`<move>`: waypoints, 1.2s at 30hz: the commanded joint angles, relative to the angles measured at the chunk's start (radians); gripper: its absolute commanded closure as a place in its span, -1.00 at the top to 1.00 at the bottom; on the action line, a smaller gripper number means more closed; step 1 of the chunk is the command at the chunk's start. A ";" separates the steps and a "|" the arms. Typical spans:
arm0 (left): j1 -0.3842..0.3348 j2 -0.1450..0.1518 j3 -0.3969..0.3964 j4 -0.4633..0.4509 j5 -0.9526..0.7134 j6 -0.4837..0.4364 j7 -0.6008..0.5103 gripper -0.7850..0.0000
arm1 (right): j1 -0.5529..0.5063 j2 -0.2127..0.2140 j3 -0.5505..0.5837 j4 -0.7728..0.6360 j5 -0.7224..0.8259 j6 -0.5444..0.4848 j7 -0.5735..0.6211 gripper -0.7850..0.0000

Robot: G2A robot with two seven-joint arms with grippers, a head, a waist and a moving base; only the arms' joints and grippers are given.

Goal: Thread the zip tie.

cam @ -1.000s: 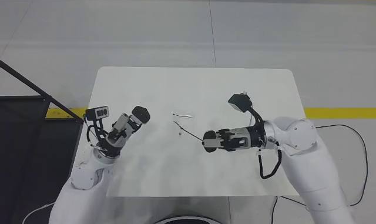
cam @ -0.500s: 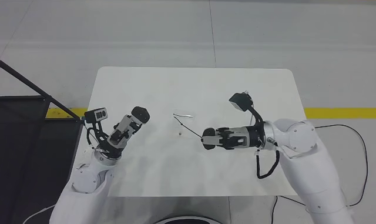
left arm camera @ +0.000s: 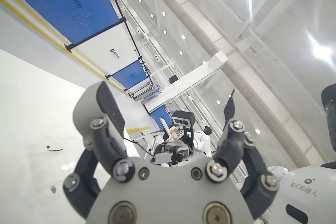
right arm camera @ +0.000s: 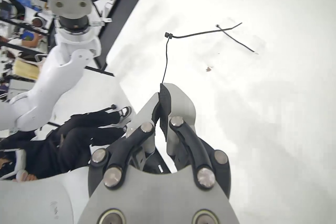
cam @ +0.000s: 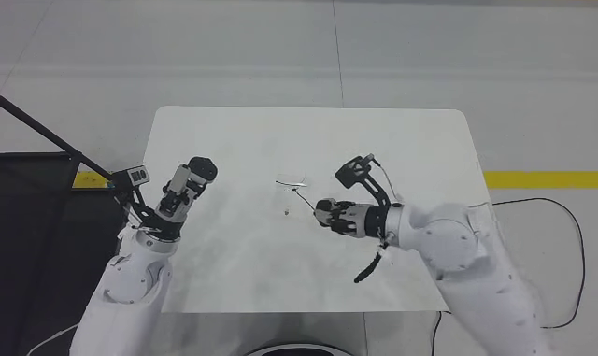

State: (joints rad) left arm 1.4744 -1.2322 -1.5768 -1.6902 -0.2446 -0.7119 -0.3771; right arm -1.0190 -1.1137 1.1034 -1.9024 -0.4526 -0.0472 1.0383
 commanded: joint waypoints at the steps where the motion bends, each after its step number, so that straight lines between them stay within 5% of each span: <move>1: 0.000 0.000 -0.005 -0.001 0.018 0.001 0.018 1.00 | 0.004 -0.003 -0.023 -0.007 -0.062 0.041 -0.022 -1.00; 14: 0.000 -0.001 -0.001 -0.011 0.029 0.006 0.040 1.00 | 0.050 -0.021 -0.170 -0.008 -0.314 0.190 0.015 -1.00; 36: 0.000 -0.001 -0.001 -0.011 0.029 0.006 0.040 1.00 | 0.291 -0.131 -0.417 0.282 -0.296 0.272 0.096 -1.00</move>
State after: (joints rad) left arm 1.4747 -1.2337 -1.5777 -1.7014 -0.2161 -0.7056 -0.3371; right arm -0.7369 -1.2388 0.6953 -1.6332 -0.7505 0.2201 1.1338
